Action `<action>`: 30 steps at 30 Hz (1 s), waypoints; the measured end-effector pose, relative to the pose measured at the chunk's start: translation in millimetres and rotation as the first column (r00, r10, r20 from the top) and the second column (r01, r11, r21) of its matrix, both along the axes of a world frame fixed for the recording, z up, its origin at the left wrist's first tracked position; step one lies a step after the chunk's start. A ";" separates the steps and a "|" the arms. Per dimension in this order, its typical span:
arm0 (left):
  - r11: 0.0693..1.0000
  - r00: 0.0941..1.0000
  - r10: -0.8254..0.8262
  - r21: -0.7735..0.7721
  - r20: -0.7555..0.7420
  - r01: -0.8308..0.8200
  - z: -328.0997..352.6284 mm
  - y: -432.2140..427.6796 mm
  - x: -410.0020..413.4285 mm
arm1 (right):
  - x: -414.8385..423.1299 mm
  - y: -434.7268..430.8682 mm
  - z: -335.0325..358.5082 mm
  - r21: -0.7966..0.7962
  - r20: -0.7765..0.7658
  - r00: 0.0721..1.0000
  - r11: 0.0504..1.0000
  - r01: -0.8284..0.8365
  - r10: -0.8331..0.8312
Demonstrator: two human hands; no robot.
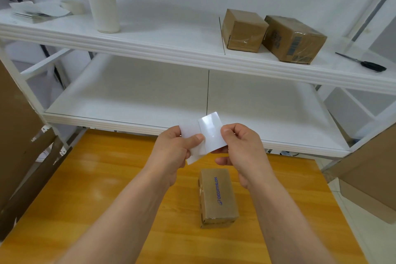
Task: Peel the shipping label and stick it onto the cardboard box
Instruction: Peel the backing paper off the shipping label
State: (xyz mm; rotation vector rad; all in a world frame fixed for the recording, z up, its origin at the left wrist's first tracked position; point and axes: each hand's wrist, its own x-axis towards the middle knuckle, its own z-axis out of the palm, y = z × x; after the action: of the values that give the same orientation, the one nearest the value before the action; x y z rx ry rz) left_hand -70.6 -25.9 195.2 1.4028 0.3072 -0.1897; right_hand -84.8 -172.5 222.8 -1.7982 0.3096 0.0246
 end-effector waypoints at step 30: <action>0.997 0.995 0.022 -0.065 -0.094 -0.028 -2.5 7.6 -6.4 | -8.9 1.9 5.4 0.055 0.025 1.000 0.998 0.014 -0.016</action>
State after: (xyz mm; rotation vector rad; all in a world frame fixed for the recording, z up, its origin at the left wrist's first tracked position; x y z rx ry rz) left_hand -77.0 -18.4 192.7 1.3260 0.3919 -0.2430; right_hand -93.6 -170.6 228.2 -1.7406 0.3017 0.0000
